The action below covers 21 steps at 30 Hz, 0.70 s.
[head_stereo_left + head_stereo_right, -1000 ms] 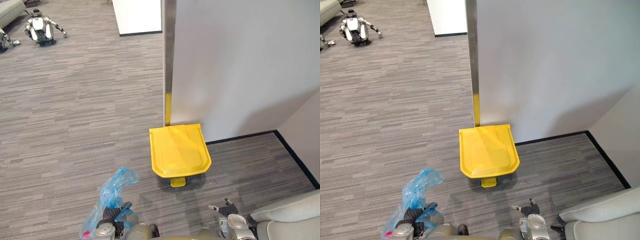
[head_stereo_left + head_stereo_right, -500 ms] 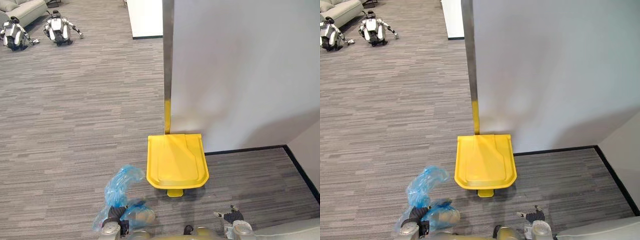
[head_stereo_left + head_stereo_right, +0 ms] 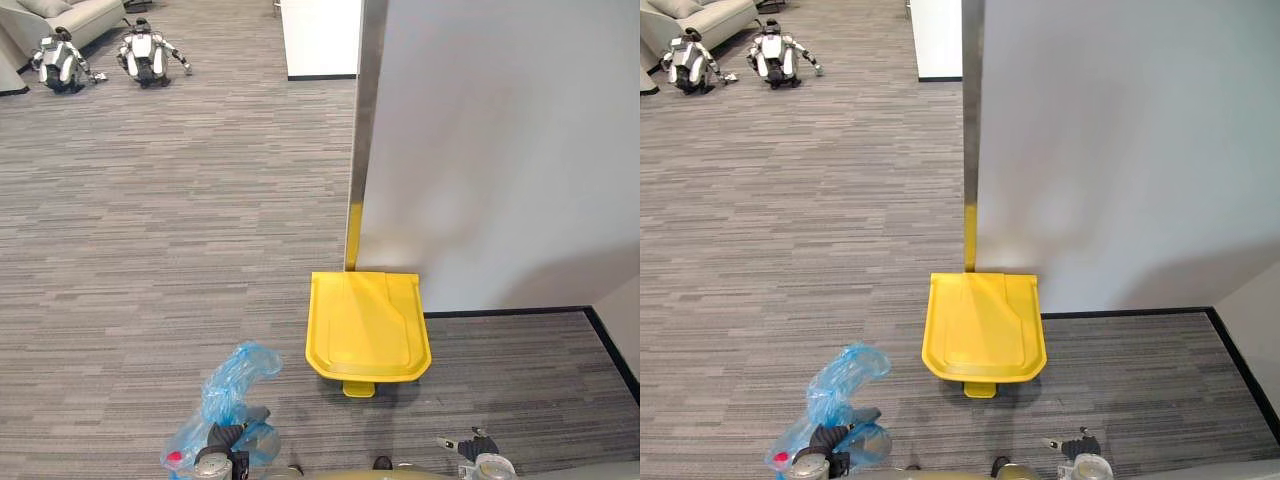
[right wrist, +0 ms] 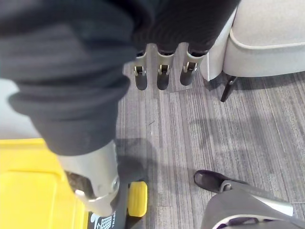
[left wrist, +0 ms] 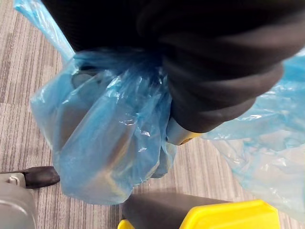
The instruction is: Gather rubbish on tea table into small bin, then transfer packed bag to large trash can.
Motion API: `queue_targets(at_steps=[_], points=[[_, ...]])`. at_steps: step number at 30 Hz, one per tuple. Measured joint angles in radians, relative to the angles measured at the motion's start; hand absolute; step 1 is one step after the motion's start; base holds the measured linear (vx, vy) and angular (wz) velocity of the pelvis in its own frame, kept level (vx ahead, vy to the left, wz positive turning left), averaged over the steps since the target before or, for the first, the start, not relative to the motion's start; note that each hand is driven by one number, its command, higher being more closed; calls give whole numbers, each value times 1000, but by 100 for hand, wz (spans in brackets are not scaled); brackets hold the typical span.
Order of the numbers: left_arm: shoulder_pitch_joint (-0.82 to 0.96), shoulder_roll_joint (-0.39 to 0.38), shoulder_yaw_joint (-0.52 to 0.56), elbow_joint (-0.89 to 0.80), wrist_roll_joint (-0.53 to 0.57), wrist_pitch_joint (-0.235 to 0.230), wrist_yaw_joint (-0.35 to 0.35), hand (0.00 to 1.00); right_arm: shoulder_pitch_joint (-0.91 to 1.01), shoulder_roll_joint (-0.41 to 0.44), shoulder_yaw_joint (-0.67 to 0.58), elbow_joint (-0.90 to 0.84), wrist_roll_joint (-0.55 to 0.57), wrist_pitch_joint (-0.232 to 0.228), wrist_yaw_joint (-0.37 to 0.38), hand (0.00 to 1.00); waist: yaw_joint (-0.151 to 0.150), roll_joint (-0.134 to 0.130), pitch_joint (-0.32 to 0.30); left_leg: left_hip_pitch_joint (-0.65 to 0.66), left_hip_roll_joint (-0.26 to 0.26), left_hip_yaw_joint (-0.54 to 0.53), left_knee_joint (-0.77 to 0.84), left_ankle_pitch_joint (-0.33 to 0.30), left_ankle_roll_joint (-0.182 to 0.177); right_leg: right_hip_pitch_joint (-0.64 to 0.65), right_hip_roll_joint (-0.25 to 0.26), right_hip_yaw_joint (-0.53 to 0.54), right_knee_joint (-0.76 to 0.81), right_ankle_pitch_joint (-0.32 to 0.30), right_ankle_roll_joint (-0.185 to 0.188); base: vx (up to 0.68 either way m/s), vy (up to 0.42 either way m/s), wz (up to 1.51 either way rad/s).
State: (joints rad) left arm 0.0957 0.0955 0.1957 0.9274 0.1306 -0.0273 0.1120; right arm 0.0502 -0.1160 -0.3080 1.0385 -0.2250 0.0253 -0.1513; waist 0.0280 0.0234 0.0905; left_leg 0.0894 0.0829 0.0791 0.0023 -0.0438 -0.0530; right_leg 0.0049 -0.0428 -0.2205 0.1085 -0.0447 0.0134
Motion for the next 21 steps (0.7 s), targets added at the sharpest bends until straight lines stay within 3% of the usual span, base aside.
queue_targets(at_steps=[6, 16, 19, 21], points=[[1, 15, -43, 21, 1, 0, -1, 100, 16, -10, -15, 0, 1, 0, 0, 0, -15, 2, 2, -9, -5, -53, -41, 39, -7, 1, -9, -52, -12, 0, 10, -98, -12, 27], [9, 15, -50, 36, 2, 0, -3, 100, 11, -12, -37, -7, 2, 1, -1, 0, -12, 1, 2, -25, 6, -14, -52, 26, -5, -31, -3, -19, -12, -17, 18, 20, -9, -6], [9, 16, -49, 33, 1, 0, -2, 100, -7, -5, -35, -28, 2, 3, -1, 0, -13, -16, 18, -39, -10, 28, 16, -30, 8, -81, -35, 15, 102, -75, 56, 117, 53, -36], [-3, 16, -51, 31, 1, 1, -2, 100, -3, 3, -35, -60, 3, 3, -2, 0, -15, -29, 40, -38, -19, 49, 125, -122, 41, -163, -97, 26, 370, -114, 146, 109, 88, -21]])
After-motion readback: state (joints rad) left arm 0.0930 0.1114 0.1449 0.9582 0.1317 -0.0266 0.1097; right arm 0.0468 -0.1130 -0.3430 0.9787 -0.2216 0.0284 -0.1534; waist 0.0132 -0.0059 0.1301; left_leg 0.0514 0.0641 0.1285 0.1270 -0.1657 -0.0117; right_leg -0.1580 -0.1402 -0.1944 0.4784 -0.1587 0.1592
